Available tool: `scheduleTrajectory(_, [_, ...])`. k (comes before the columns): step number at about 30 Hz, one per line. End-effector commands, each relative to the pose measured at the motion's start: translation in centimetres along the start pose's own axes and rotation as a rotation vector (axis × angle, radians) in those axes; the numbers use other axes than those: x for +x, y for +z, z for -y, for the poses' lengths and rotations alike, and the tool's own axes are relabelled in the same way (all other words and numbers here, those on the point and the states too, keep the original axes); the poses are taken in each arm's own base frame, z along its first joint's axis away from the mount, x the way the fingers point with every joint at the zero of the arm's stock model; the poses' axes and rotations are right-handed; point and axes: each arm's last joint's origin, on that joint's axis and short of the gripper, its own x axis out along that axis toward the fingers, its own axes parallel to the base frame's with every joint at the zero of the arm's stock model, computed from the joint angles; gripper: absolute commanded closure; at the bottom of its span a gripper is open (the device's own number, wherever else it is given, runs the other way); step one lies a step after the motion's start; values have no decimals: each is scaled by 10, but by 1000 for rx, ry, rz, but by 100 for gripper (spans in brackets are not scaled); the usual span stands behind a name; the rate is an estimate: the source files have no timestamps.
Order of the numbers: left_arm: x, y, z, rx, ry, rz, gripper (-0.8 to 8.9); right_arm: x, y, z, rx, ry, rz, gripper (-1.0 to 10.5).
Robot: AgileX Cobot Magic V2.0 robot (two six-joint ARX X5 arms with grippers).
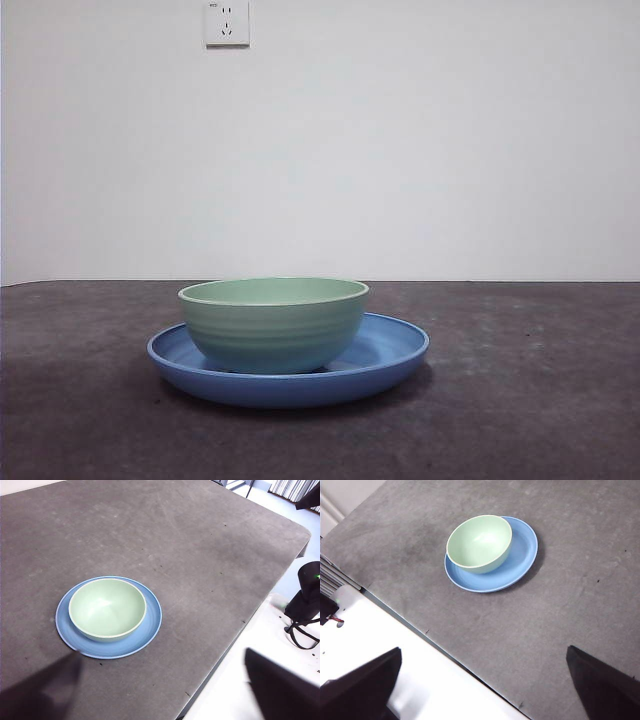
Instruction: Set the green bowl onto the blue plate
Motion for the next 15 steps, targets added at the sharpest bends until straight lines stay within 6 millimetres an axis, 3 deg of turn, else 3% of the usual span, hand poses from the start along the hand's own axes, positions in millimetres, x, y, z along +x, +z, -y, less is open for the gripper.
scheduleTrajectory(1, [-1,2,1,1,-5,5,790,-3,2,-2,-16,10,9,805])
scheduleTrajectory(2, [-1,2,1,1,-5,6,790,-3,2,-2,-16,10,9,967])
scheduleTrajectory(3, [-1,2,1,1,-5,6,789,-3,2,-2,-17,9,10,922])
scheduleTrajectory(15, [-1,2,1,1,-5,7,788,-3,3,-2,-21,8,22,920])
